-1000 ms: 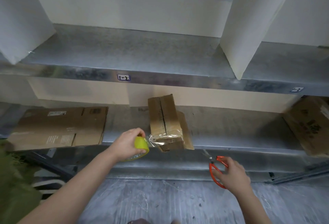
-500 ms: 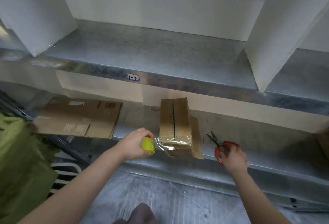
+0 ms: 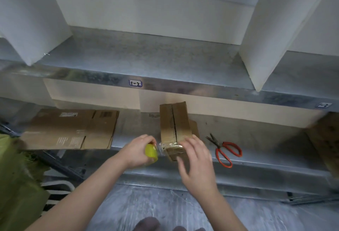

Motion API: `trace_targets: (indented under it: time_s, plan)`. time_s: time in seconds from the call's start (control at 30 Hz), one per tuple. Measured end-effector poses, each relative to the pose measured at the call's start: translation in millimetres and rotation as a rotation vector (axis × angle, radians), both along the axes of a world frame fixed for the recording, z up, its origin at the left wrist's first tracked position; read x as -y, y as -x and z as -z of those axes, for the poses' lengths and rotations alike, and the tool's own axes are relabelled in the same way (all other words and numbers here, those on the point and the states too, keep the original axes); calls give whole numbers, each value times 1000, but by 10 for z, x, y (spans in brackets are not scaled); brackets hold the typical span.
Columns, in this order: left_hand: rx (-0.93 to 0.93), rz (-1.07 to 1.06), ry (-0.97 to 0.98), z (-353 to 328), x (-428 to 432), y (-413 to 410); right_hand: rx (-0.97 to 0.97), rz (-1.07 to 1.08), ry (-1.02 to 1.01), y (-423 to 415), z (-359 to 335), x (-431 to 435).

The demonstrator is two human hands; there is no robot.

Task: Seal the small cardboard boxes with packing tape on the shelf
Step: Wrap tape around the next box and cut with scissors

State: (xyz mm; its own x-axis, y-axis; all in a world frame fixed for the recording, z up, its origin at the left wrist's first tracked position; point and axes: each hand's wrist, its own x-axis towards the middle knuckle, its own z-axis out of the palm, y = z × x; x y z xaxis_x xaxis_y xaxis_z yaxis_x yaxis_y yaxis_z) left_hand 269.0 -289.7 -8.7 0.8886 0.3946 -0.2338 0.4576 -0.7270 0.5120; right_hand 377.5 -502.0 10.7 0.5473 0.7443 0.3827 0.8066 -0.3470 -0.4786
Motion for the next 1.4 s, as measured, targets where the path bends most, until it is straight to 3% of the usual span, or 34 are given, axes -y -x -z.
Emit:
trace_targets:
  time_s: [0.17, 0.27, 0.5, 0.93, 1.4]
  plan:
    - [-4, 33, 15, 20, -40, 33, 48, -31, 339, 171, 132, -324]
    - [5, 67, 29, 12, -84, 40, 81, 1, 421, 123, 222, -322]
    - [-8, 107, 204, -27, -148, -59, 112, 83, 480, 101, 245, -318]
    - [169, 69, 212, 76, -235, -180, -35, 102, 329, 75, 425, -250]
    - [201, 240, 143, 38, -291, -178, -73, 121, 404, 18, 443, -201]
